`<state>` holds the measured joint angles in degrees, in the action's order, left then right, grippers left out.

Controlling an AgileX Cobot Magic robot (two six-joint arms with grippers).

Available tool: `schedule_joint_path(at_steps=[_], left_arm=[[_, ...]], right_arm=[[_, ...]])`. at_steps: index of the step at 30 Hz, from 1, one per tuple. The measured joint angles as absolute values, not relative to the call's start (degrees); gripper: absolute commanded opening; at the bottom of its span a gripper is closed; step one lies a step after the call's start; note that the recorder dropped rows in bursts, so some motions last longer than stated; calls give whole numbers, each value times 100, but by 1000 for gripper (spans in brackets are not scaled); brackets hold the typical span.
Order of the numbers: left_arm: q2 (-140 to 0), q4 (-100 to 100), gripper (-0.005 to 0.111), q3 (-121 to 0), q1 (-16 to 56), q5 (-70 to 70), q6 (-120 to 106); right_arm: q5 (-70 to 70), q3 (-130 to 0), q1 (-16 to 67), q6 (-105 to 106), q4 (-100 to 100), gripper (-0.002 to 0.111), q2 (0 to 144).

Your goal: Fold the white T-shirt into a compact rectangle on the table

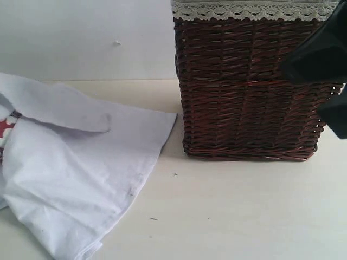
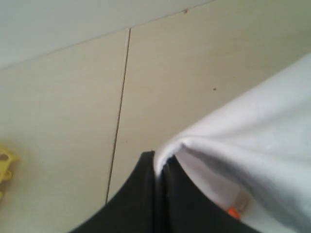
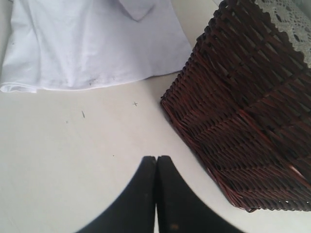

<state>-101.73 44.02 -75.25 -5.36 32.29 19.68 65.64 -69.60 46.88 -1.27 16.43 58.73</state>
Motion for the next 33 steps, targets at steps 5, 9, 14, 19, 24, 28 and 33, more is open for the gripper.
schedule_joint_path(at_steps=[5,9,14,19,24,28,33], left_arm=[[-10829,3863,25,-7525,-1444,2604,1968],[-11396,3461,65,-7525,-1864,2274,1983],[-11787,3308,71,-7765,-2045,2395,2255],[-11710,2997,49,-8227,-2045,2865,2359],[-11215,1386,15,-8394,-1939,2873,972],[-11042,-584,22,-8425,-1529,3033,-1944],[-11160,-1662,57,-8425,-884,3716,-4389]], right_arm=[[6564,-6960,4688,-147,1643,0,5873],[6552,-6960,4688,-214,1643,0,5873],[6552,-6960,4688,-256,1643,0,5873],[6552,-6960,4688,-267,1617,0,5873],[6552,-6960,4688,-267,1577,0,5873],[6552,-6960,4688,-267,1553,0,5873],[6552,-6960,4688,-267,1532,0,5873]])
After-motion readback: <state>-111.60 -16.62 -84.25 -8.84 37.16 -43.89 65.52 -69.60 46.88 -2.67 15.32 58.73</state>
